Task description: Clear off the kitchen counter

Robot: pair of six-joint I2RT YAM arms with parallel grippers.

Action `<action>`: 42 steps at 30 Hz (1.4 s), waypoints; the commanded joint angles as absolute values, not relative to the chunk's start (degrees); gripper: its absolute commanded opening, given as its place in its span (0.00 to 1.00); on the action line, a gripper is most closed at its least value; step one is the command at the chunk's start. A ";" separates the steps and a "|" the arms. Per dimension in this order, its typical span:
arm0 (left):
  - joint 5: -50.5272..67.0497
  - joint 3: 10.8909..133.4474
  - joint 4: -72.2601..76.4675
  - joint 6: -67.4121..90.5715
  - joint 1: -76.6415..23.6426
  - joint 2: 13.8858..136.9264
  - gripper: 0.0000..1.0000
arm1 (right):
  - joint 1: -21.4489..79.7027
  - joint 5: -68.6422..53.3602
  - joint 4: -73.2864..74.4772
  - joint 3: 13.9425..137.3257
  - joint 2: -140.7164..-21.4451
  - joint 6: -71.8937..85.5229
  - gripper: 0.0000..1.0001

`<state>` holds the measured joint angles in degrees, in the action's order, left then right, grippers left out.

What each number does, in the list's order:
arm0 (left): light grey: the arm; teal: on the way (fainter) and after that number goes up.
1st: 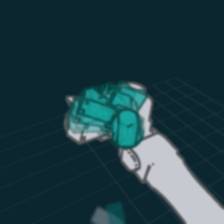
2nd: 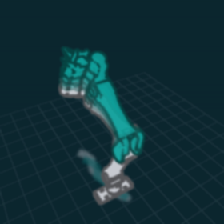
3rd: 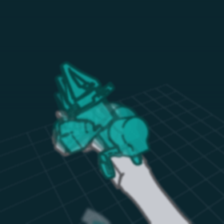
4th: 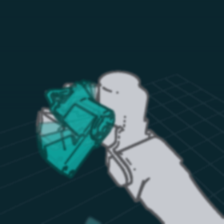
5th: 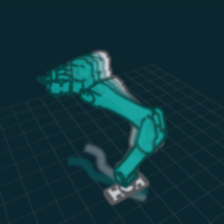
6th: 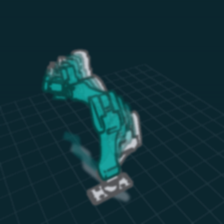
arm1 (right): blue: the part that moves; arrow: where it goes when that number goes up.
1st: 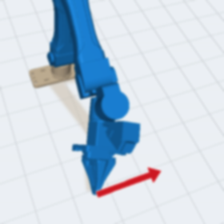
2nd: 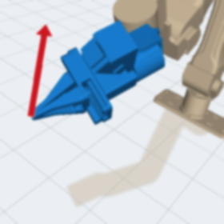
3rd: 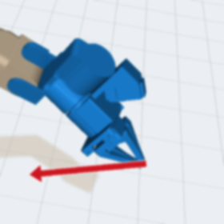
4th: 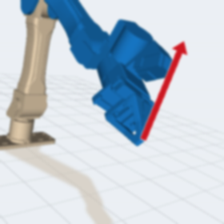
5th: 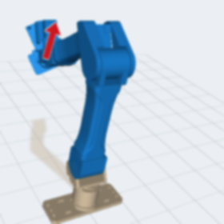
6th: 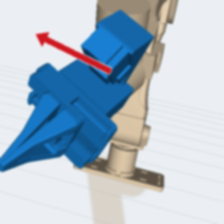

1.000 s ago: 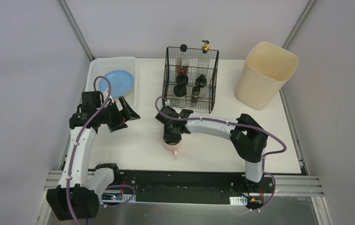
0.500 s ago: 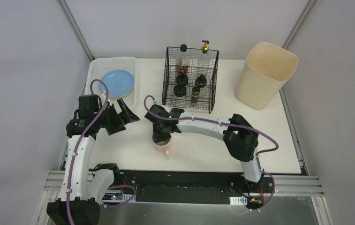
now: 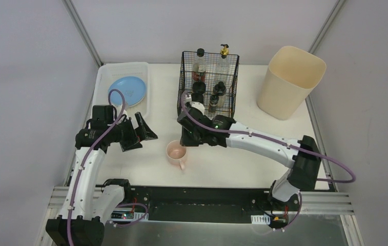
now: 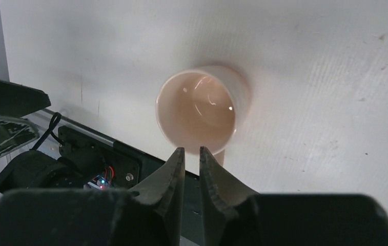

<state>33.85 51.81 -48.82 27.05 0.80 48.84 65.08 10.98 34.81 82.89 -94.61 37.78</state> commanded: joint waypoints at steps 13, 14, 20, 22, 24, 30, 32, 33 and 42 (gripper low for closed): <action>12.98 55.34 -51.30 32.59 -20.54 58.70 0.88 | 65.30 20.02 38.70 65.75 -73.40 38.91 0.20; 12.19 55.50 -50.90 33.12 -21.75 59.70 0.87 | 65.30 20.13 38.62 64.81 -72.53 39.26 0.20; 6.39 57.41 -49.85 35.24 -28.00 66.14 0.84 | 65.30 20.57 38.21 61.03 -68.53 40.56 0.20; 5.20 57.66 -49.32 35.77 -29.24 68.31 0.82 | 65.25 20.46 38.15 60.10 -67.76 40.85 0.21; 4.44 57.65 -48.63 36.48 -30.11 69.88 0.81 | 65.30 20.60 38.23 59.34 -66.87 41.13 0.21; 2.82 57.34 -45.71 38.29 -32.61 74.41 0.75 | 65.24 21.00 38.21 57.31 -64.86 41.82 0.21; 2.20 57.25 -44.86 38.69 -33.22 75.53 0.72 | 65.29 20.90 38.23 56.78 -64.41 42.18 0.21; 1.88 57.29 -44.42 38.89 -33.50 75.97 0.70 | 65.30 20.92 38.23 56.47 -64.22 42.23 0.21; -0.90 57.11 -42.64 40.79 -36.15 78.86 0.45 | 65.26 21.11 38.35 54.64 -62.65 43.22 0.21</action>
<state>2.31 55.79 -43.24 39.22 -34.96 78.06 65.08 19.35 38.26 55.02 -64.53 41.85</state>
